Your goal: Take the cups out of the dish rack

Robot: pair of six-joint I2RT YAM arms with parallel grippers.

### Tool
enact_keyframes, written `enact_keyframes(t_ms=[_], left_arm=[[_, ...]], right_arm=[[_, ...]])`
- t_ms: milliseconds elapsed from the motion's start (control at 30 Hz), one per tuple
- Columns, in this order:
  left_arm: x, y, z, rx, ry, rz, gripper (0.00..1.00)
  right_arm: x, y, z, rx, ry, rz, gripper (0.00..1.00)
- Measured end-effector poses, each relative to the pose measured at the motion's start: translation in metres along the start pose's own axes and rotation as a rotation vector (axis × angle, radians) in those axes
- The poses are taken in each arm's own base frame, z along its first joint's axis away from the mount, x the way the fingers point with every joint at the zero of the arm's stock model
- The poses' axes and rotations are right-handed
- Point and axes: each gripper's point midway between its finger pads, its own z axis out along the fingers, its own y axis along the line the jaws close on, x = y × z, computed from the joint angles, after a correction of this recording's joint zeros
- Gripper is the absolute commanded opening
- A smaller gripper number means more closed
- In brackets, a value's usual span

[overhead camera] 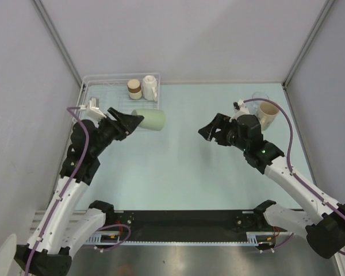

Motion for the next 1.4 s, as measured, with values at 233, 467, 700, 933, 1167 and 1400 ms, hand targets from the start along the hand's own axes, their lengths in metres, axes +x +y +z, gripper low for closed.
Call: enact_keyframes(t_ms=[233, 467, 700, 933, 1167, 1400], left_arm=[[0.037, 0.002, 0.002, 0.168, 0.049, -0.130, 0.00], [0.047, -0.005, 0.025, 0.268, 0.094, -0.173, 0.00], [0.062, -0.004, 0.049, 0.309, 0.169, -0.205, 0.00], [0.065, -0.013, 0.052, 0.364, 0.201, -0.213, 0.00], [0.068, -0.025, 0.051, 0.411, 0.225, -0.219, 0.00], [0.073, -0.033, 0.048, 0.436, 0.245, -0.223, 0.01]], right_arm=[[-0.011, 0.016, -0.004, -0.181, -0.046, 0.114, 0.81], [-0.024, 0.046, -0.011, -0.362, -0.083, 0.170, 0.81], [-0.035, 0.073, -0.007, -0.512, -0.087, 0.238, 0.80], [-0.040, 0.092, 0.002, -0.612, -0.081, 0.294, 0.79], [-0.025, 0.106, 0.019, -0.679, -0.020, 0.350, 0.78], [-0.014, 0.126, 0.029, -0.740, 0.030, 0.357, 0.34]])
